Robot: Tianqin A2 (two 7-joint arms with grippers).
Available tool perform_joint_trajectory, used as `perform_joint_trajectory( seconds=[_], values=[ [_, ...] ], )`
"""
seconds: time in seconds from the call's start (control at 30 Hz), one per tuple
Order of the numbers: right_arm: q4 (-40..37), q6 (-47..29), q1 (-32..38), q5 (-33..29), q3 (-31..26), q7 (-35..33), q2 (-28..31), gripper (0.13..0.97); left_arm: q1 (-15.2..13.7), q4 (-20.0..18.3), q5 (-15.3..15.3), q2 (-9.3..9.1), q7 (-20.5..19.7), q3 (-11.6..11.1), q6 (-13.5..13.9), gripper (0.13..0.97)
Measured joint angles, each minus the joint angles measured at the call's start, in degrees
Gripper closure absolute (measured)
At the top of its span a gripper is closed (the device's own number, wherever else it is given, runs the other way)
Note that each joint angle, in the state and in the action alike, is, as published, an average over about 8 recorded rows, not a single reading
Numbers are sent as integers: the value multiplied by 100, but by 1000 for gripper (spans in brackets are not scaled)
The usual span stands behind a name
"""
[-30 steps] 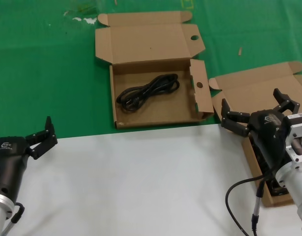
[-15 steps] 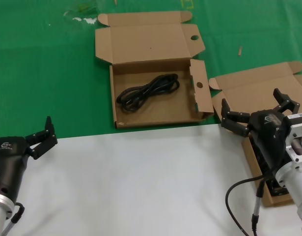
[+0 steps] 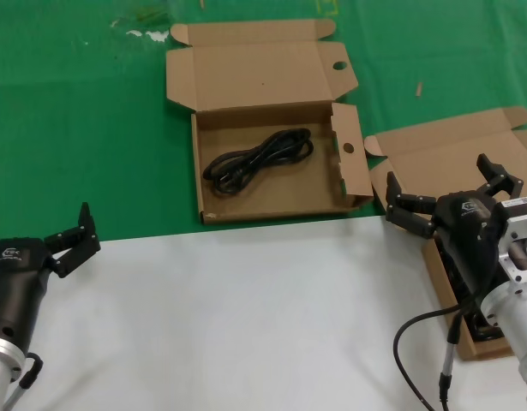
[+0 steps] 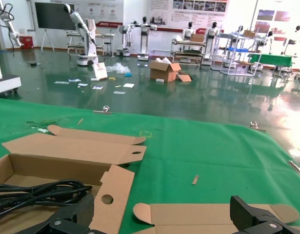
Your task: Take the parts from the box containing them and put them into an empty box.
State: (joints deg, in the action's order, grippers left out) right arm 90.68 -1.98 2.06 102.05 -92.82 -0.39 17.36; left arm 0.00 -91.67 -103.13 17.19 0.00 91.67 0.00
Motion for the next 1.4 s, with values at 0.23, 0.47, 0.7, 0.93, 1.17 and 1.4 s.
perform_joint_trajectory(
  seconds=[0.23, 0.47, 0.7, 0.93, 1.17, 1.4],
  values=[
    [0, 0, 0, 0, 0, 0, 0, 129, 0, 0, 0, 0, 0, 0, 0, 132],
    [0, 0, 0, 0, 0, 0, 0, 129, 0, 0, 0, 0, 0, 0, 0, 132],
    [0, 0, 0, 0, 0, 0, 0, 129, 0, 0, 0, 0, 0, 0, 0, 132],
    [0, 0, 0, 0, 0, 0, 0, 129, 0, 0, 0, 0, 0, 0, 0, 132],
    [0, 0, 0, 0, 0, 0, 0, 129, 0, 0, 0, 0, 0, 0, 0, 132],
    [0, 0, 0, 0, 0, 0, 0, 129, 0, 0, 0, 0, 0, 0, 0, 132]
  ],
)
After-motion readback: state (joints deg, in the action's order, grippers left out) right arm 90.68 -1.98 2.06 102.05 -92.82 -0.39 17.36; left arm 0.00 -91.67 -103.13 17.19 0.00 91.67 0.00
